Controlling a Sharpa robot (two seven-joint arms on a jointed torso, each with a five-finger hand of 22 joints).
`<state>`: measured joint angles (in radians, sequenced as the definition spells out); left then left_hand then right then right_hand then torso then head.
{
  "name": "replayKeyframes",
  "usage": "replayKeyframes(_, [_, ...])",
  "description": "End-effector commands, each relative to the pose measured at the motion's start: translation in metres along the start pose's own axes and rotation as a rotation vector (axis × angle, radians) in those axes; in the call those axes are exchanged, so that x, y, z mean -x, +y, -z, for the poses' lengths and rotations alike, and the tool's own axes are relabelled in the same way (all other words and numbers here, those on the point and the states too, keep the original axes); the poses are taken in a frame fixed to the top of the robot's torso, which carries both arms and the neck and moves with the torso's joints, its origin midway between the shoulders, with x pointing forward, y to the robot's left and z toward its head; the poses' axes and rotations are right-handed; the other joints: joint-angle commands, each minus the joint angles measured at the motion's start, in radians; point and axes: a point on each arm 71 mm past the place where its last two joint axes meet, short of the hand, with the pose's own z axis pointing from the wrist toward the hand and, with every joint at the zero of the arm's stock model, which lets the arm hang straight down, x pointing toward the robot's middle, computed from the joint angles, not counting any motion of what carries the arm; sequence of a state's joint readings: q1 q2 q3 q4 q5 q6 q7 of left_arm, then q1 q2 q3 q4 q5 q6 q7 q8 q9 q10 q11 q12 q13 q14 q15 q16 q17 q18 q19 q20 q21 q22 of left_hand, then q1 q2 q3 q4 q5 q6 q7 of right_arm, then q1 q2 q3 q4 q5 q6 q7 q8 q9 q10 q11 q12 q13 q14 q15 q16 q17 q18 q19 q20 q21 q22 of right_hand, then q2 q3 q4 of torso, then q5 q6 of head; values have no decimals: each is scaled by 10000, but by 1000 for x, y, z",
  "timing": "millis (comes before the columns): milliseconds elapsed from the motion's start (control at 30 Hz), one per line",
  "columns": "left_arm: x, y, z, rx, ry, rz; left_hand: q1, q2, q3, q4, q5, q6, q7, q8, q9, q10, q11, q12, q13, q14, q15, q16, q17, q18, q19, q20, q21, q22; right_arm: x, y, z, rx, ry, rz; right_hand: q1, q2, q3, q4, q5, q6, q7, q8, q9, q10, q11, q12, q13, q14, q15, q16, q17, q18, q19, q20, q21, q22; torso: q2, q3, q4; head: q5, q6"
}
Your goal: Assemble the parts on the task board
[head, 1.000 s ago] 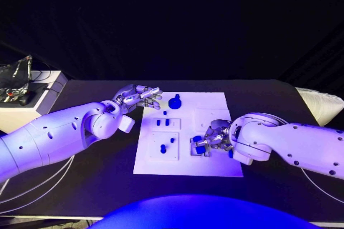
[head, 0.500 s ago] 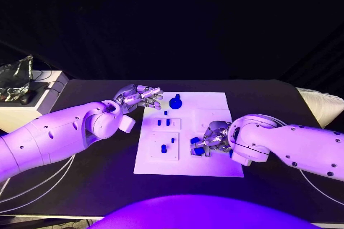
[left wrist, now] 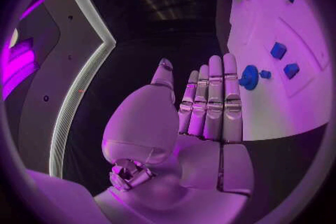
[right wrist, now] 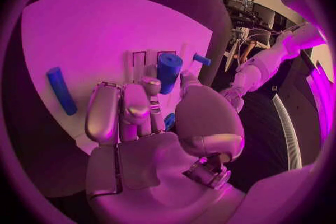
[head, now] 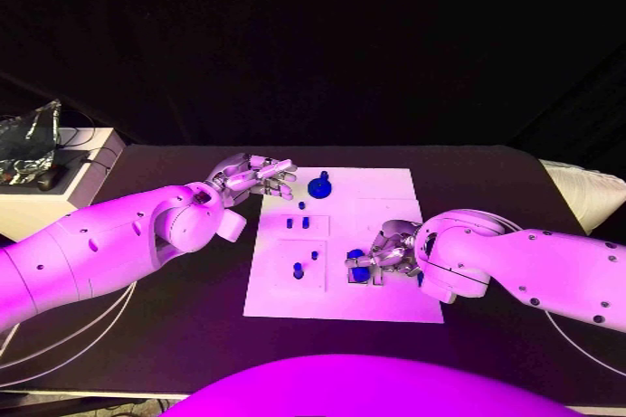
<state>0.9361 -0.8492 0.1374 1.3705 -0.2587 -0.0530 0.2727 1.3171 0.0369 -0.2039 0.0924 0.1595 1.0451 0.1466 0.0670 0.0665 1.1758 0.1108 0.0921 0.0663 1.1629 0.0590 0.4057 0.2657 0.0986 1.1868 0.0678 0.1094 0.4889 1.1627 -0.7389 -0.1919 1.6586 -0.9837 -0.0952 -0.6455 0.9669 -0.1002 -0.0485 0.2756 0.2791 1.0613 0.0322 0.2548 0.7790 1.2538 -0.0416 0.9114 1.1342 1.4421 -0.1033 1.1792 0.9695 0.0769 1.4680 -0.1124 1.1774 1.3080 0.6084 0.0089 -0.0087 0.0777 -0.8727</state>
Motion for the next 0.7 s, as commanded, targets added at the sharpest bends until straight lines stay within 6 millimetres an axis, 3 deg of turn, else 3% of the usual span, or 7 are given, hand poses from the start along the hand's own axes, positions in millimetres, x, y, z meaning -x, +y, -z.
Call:
replayKeyframes(33, [-2, -1, 0, -48, 199, 127, 19, 87, -25, 11, -3, -62, 28, 10, 12, -68, -18, 42, 12, 2, 39, 33, -11, -23, -11, 46, 32, -9, -2, -2, 0, -57, -60, 193, -272, -262, 174, 128, -181, 13, 41, -38, -37, 22, 52, -35, 8, 39, 59, -6, 11, -109, 771, 19, 35, 1668, -4, 6, -4, 5, 1])
replayKeyframes(233, [-2, -1, 0, -43, 197, 127, 32, 108, -25, 10, 0, -60, 27, 11, 12, -71, -19, 40, 11, 3, 39, 33, -12, -24, -16, 45, 39, -21, -4, -3, 2, 58, -72, 186, -741, -540, 154, 177, -509, 22, 40, -34, -38, 25, 46, -47, 10, 44, 63, -7, 23, -112, 772, 21, 48, 1672, -3, 6, 1, 5, 1])
replayKeyframes(400, [-2, -1, 0, -38, 196, 125, 32, 108, -25, 10, 0, -60, 27, 11, 12, -71, -19, 40, 11, 3, 39, 33, -12, -24, -16, 45, 39, -21, -4, -6, 6, 147, -149, 157, -757, -499, 121, 175, -570, 38, 30, -14, -26, 40, 39, -41, 17, 44, 58, 3, 38, -117, 775, 16, 83, 1681, 0, 1, 0, 5, 1])
replayKeyframes(533, [-2, -1, 0, -32, 192, 123, 54, 118, -37, -3, -1, -57, 25, 11, 12, -73, -18, 38, 11, 5, 39, 29, -14, -23, -19, 46, 54, -44, -3, -10, 11, 251, -221, 105, -588, -348, 138, 146, -500, 51, 19, 7, -13, 67, 30, -22, 32, 52, 51, 27, 67, -121, 777, 8, 115, 1687, -4, 0, 3, 8, 1])
replayKeyframes(600, [-2, -1, 0, -29, 189, 122, 54, 118, -37, -3, -1, -57, 25, 11, 12, -73, -18, 38, 11, 5, 39, 29, -14, -23, -19, 46, 54, -44, -2, -12, 13, 331, -259, 71, -214, -121, 54, 80, -401, 62, 13, 32, 5, 87, 18, -24, 38, 50, 45, 39, 83, -127, 777, 0, 140, 1690, -3, 0, -6, 12, 1])
replayKeyframes(700, [-2, -1, 0, -25, 189, 122, 54, 118, -37, -3, -1, -57, 25, 11, 12, -73, -18, 38, 11, 5, 39, 29, -14, -23, -19, 46, 54, -44, -1, -14, 17, 516, -309, 17, 204, 131, 18, -282, -360, 94, -10, 75, 36, 119, 7, -8, 50, 55, 33, 52, 100, -133, 779, -7, 175, 1698, -1, 0, -7, 3, 1])
